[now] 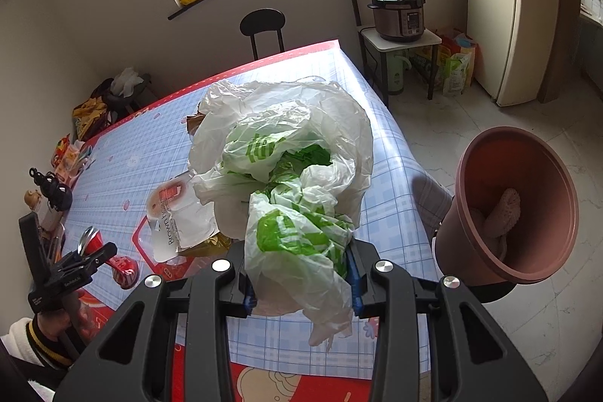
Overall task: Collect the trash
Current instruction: 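Lift the white plastic bag with the right gripper while the left gripper grasps the crushed Coca-Cola can, then carry the bag and can over the brown bucket and open both grippers, then move both tools back to the table toward the flower-print package and gold foil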
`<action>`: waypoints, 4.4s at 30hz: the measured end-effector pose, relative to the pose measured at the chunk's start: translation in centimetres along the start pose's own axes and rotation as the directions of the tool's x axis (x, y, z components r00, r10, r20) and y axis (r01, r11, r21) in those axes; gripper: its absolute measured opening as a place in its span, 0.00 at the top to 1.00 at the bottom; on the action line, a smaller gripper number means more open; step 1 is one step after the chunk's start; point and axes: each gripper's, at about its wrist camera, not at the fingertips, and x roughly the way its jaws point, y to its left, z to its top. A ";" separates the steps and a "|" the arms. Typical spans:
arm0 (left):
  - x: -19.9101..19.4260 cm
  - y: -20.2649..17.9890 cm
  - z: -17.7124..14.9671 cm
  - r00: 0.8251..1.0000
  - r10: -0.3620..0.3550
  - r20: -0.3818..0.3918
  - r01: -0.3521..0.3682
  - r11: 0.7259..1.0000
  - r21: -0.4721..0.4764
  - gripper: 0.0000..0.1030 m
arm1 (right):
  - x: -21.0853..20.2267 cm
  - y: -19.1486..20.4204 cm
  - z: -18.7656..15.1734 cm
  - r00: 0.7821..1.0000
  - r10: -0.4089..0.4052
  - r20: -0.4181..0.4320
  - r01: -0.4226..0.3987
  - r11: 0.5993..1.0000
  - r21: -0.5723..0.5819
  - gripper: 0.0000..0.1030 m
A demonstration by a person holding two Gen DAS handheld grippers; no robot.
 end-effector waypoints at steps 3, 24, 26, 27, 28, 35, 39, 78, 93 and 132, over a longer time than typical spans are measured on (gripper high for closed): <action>-2.0 0.0 1.0 0.999 -0.010 0.047 0.010 1.000 -0.008 0.08 | -0.4 -0.3 0.4 1.000 0.003 0.017 -0.003 1.000 0.007 0.65; -7.6 -14.7 7.8 0.964 -0.166 0.208 0.130 0.975 0.178 0.08 | -6.4 -16.8 2.9 0.973 -0.203 0.111 0.179 0.965 0.191 0.65; -7.5 -16.3 7.8 0.962 -0.171 0.214 0.132 0.974 0.184 0.08 | -6.5 -19.2 3.2 0.969 -0.226 0.104 0.202 0.958 0.202 0.65; -7.5 -17.0 7.8 0.961 -0.172 0.215 0.132 0.974 0.186 0.08 | -6.6 -20.4 3.4 0.967 -0.234 0.101 0.210 0.956 0.207 0.65; -7.5 -17.7 7.8 0.961 -0.171 0.217 0.131 0.973 0.189 0.08 | -6.6 -21.4 3.4 0.966 -0.241 0.098 0.217 0.953 0.212 0.65; -7.1 -21.6 7.1 0.966 -0.155 0.208 0.113 0.973 0.200 0.08 | -5.0 -25.9 4.5 0.967 -0.248 0.063 0.231 0.950 0.208 0.58; -7.2 -23.1 6.7 0.968 -0.149 0.202 0.106 0.972 0.209 0.08 | -3.8 -26.3 5.2 0.972 -0.228 0.060 0.212 0.957 0.195 0.39; 4.2 -56.3 8.6 0.900 -0.428 -0.079 0.397 0.734 0.551 0.05 | -16.3 -32.0 -4.5 0.945 -0.299 0.130 0.238 0.905 0.354 0.05; -0.6 -43.7 10.1 0.942 -0.324 0.085 0.255 0.858 0.445 0.05 | -15.9 -28.4 -2.4 0.956 -0.243 0.165 0.189 0.939 0.287 0.05; -2.6 0.6 3.3 0.995 -0.051 0.080 0.048 0.998 0.042 0.05 | 13.4 5.8 1.5 0.960 0.155 -0.234 -0.115 0.978 0.176 0.05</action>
